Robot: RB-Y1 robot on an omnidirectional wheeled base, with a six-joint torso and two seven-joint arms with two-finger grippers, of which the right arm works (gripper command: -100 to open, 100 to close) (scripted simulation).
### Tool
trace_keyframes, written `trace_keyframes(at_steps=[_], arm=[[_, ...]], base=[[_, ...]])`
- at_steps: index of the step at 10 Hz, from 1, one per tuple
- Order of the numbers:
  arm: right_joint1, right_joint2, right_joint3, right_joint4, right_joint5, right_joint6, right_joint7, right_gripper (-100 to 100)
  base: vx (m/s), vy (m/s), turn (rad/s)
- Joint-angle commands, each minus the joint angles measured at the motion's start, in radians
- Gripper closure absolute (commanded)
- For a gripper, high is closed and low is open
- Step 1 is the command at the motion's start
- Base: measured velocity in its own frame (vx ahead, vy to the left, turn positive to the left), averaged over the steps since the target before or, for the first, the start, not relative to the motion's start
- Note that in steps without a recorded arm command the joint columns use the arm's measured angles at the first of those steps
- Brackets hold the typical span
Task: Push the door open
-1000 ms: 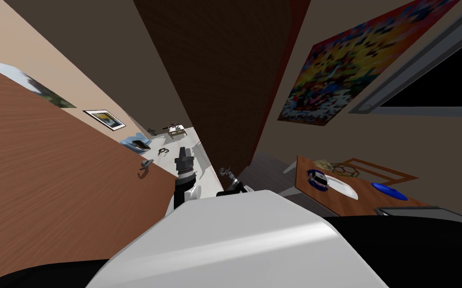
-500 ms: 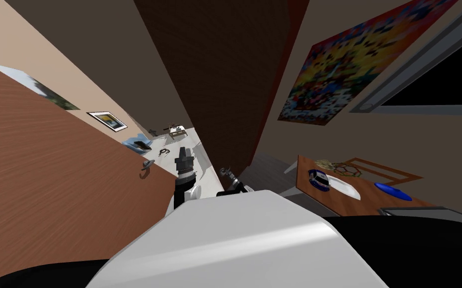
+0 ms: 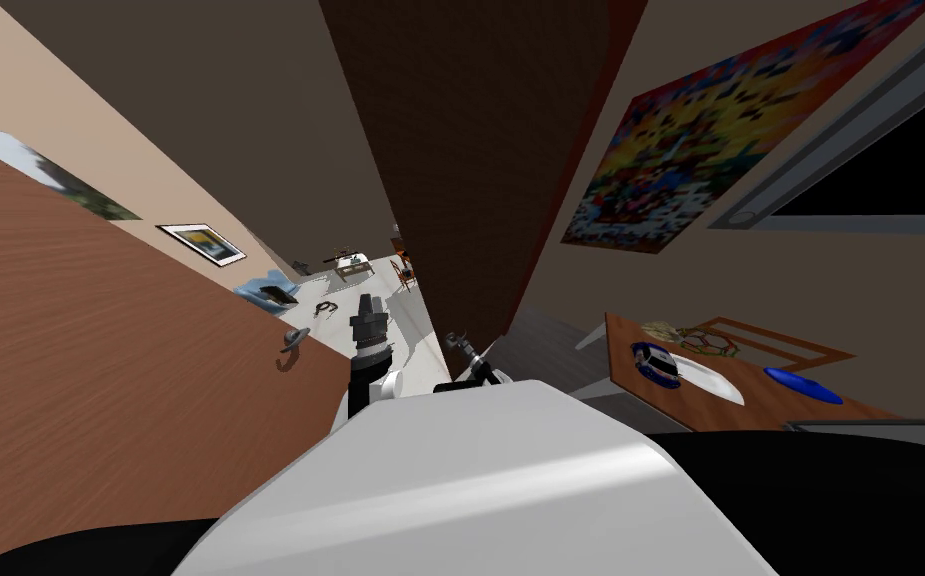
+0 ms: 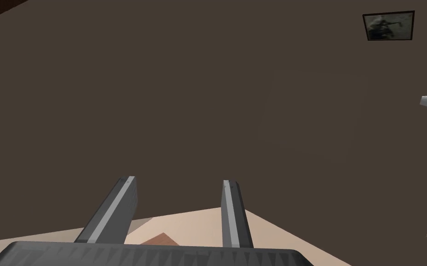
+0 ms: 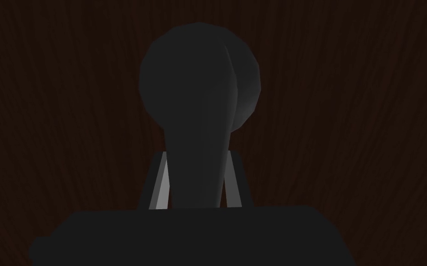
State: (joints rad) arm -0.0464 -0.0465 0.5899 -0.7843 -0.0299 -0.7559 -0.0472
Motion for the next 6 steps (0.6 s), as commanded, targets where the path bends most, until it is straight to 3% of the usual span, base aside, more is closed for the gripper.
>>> trace_keyframes(at_steps=[1,6], arm=[[-0.008,-0.006,-0.031,0.004,-0.009,-0.002,0.008,100],[-0.016,-0.010,-0.091,0.017,-0.027,-0.005,0.022,100]], base=[[0.135,0.157,-0.043],[0.110,0.136,-0.043]])
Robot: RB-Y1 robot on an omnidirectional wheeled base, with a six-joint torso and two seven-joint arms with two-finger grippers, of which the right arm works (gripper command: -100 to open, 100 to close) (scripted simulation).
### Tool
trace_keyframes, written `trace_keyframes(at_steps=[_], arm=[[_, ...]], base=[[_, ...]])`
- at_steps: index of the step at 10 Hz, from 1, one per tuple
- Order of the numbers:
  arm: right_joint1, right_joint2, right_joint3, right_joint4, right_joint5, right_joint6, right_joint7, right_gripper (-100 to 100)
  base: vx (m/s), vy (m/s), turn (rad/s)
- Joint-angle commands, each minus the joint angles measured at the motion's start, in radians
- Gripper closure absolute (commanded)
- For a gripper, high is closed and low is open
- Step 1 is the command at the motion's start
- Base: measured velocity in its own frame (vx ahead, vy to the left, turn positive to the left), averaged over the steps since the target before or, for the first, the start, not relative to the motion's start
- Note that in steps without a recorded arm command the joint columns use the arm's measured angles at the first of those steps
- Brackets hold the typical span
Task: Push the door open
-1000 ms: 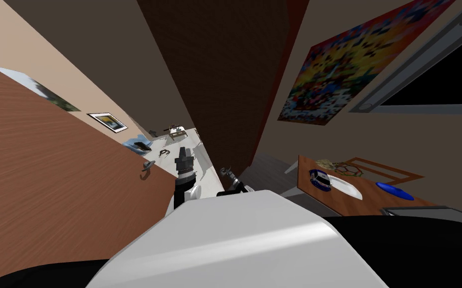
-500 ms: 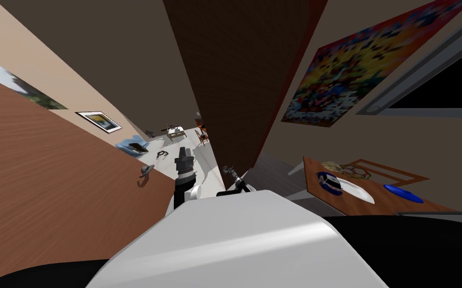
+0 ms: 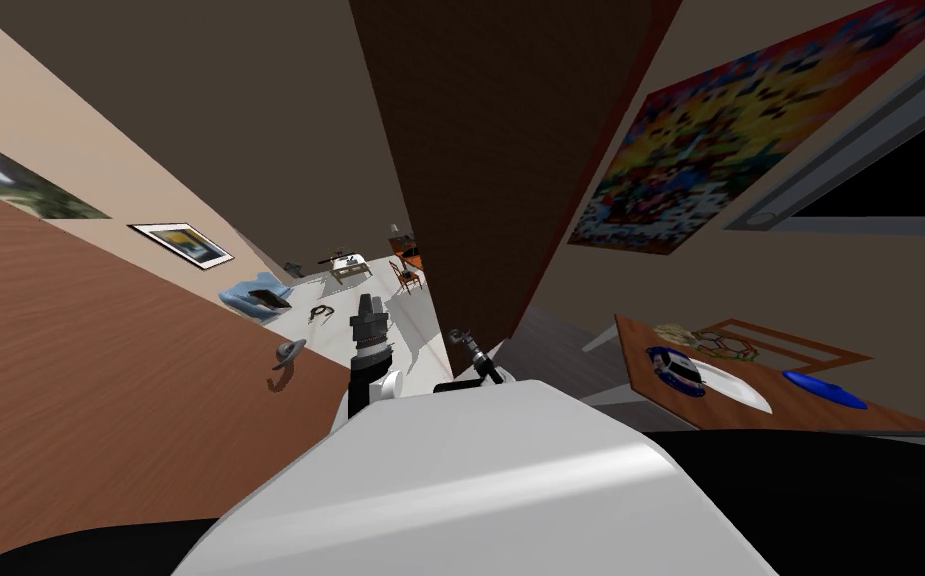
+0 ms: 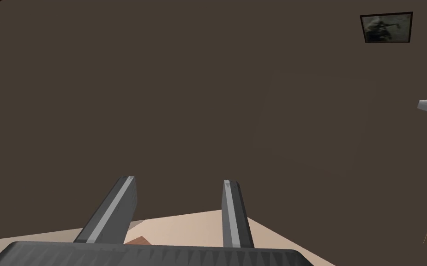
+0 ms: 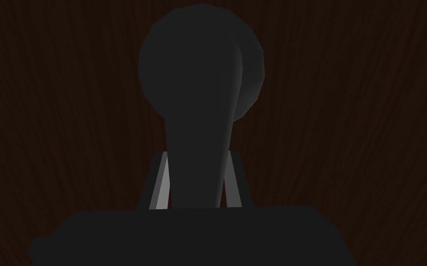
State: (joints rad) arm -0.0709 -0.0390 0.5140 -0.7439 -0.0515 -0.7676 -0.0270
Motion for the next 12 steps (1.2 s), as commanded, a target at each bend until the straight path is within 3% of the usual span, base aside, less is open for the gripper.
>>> trace_keyframes(at_steps=[1,4,12], arm=[[0.006,-0.017,-0.036,-0.018,-0.011,0.005,0.006,100],[0.003,-0.015,-0.057,-0.014,-0.017,0.004,0.011,100],[-0.011,0.013,-0.167,0.011,-0.049,-0.002,0.035,100]], base=[[0.111,0.145,-0.069],[0.100,0.105,-0.038],[0.109,0.147,-0.058]])
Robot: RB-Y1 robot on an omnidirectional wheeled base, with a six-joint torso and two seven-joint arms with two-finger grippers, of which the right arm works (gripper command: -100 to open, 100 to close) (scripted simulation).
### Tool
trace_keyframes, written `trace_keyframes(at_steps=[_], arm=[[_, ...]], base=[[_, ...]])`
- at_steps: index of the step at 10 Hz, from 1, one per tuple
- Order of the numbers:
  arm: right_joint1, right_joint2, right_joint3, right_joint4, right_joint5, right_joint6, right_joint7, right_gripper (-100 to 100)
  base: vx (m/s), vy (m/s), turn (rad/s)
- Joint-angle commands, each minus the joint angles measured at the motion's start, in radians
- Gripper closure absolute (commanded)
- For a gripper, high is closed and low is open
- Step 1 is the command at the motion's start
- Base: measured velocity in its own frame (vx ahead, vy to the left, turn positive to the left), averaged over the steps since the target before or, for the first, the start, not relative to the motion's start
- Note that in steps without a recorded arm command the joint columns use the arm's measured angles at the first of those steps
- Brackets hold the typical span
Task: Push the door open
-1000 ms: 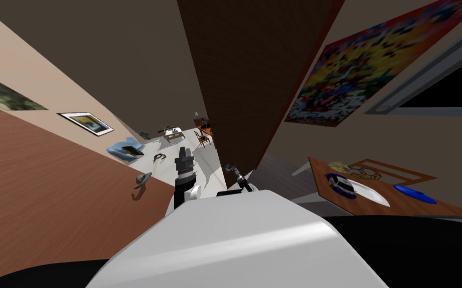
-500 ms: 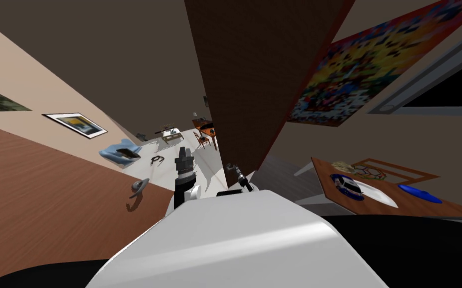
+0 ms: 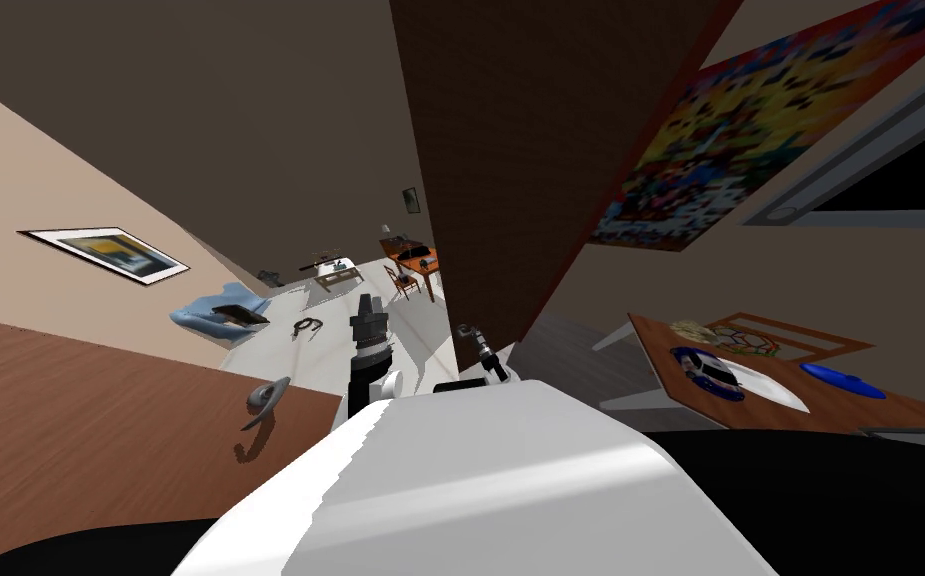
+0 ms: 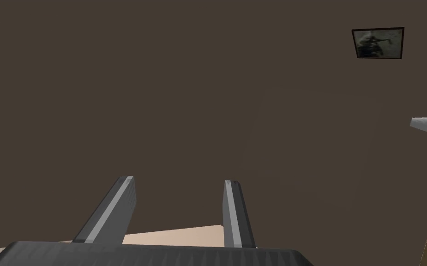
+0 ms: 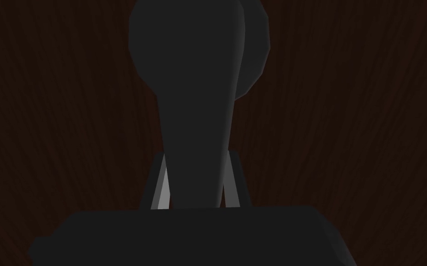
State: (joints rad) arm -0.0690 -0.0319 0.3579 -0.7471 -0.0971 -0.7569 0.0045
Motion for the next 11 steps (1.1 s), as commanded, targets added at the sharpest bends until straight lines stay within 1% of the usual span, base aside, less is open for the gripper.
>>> trace_keyframes(at_steps=[1,3,4,5,8,11], arm=[[-0.014,0.011,-0.023,0.017,-0.007,-0.014,0.006,100],[-0.017,0.022,-0.043,0.021,-0.013,-0.015,0.010,100],[-0.015,0.012,-0.043,0.024,-0.013,-0.016,0.010,100],[-0.018,-0.003,-0.063,0.025,-0.022,-0.019,0.015,100],[-0.019,-0.020,-0.088,0.027,-0.034,-0.020,0.024,100],[-0.021,-0.034,-0.122,0.029,-0.050,-0.021,0.035,100]], base=[[0.129,0.167,-0.046],[0.117,0.161,-0.062],[0.049,0.051,-0.038],[0.118,0.074,-0.057],[0.161,0.103,-0.037],[0.192,0.111,-0.065]])
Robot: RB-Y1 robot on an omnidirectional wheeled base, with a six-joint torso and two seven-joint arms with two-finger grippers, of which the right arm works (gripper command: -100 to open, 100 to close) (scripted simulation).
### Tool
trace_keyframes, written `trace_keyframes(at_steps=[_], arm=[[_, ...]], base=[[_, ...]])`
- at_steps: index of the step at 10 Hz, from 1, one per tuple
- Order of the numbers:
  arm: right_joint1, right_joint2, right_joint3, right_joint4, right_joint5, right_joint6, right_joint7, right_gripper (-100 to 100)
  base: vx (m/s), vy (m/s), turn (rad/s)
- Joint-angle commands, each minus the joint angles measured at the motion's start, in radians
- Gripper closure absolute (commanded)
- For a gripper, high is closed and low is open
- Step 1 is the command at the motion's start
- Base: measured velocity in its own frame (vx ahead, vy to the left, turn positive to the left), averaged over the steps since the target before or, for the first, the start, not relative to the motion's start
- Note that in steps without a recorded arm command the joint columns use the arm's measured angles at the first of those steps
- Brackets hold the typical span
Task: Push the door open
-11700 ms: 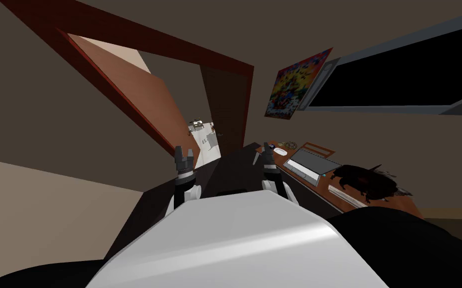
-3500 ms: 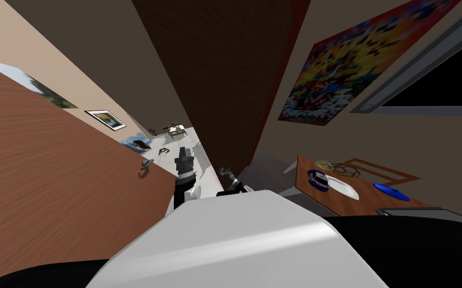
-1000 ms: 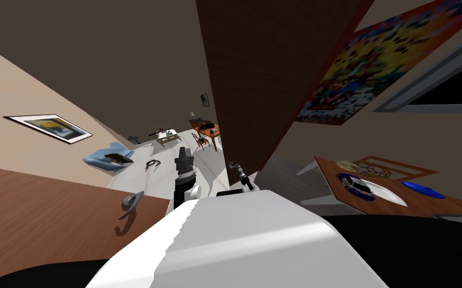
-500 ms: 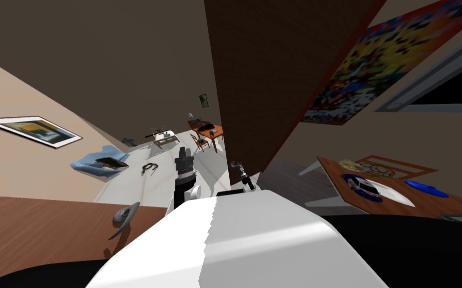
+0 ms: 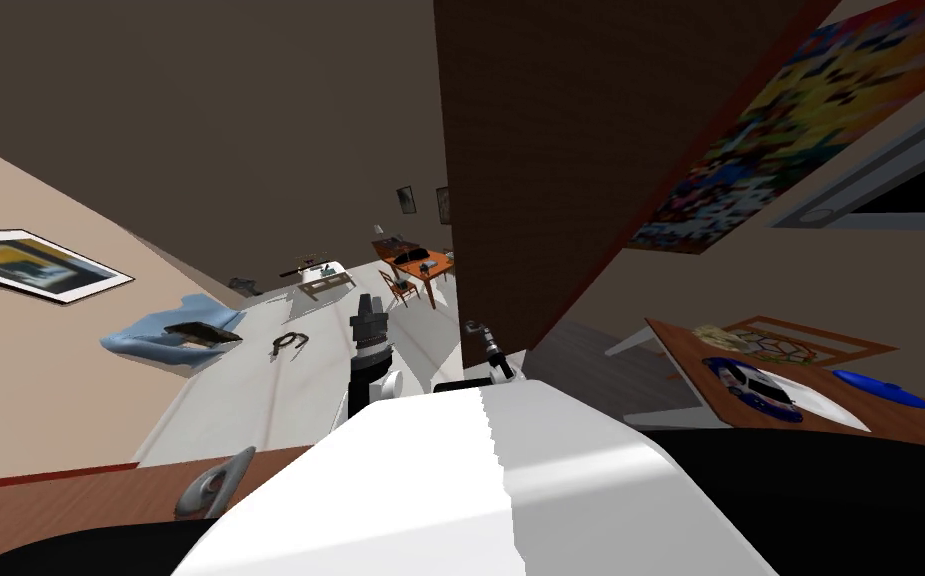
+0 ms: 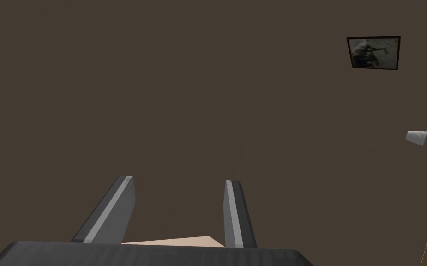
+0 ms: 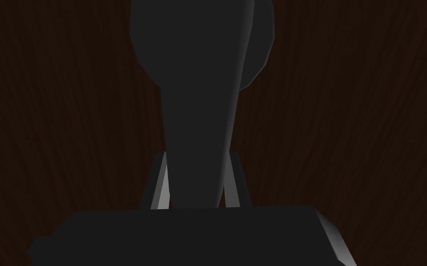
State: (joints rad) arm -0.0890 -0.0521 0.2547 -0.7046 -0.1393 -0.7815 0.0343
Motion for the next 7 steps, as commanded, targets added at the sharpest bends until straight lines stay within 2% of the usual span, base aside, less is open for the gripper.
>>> trace_keyframes(at_steps=[1,3,4,5,7], arm=[[-0.001,-0.018,-0.031,-0.012,-0.013,0.003,0.009,100],[-0.001,-0.020,-0.044,-0.001,-0.020,0.002,0.014,100],[-0.001,-0.020,-0.044,-0.012,-0.020,0.002,0.014,100],[-0.003,-0.024,-0.071,-0.010,-0.032,0.001,0.023,100],[-0.003,-0.025,-0.085,-0.009,-0.038,0.001,0.027,100]], base=[[0.178,0.138,-0.056],[0.141,0.123,-0.049],[0.071,0.024,0.001],[0.114,0.078,-0.064],[0.180,0.117,-0.073]])
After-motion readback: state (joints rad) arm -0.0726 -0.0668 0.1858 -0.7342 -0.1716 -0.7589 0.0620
